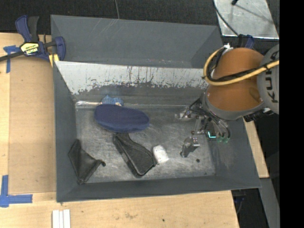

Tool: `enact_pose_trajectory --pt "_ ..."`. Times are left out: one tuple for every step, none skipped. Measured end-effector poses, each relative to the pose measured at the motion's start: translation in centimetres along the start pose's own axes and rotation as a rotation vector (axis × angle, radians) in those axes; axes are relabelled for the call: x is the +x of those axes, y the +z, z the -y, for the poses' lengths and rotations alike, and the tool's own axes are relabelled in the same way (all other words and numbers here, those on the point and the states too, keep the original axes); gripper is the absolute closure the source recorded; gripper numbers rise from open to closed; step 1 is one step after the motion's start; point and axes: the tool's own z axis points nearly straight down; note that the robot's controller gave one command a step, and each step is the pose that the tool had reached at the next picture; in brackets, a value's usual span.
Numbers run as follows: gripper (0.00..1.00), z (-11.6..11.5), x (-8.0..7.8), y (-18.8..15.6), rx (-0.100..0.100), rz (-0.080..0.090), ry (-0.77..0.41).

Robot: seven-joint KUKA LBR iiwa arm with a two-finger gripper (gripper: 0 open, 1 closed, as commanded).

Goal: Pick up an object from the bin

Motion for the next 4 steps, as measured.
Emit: enact_pose_trajectory --pt "0.0 -9.3 -5.8 4.9 -0.004 0.008 -0.081" --pt "0.0 -17.4 -8.1 4.2 -0.003 0.007 0.009" --pt "1.0 -16.9 -8.2 4.1 0.001 0.005 0.014" --pt "1.0 -16.5 -9.0 -4.2 -0.003 0.017 0.019"
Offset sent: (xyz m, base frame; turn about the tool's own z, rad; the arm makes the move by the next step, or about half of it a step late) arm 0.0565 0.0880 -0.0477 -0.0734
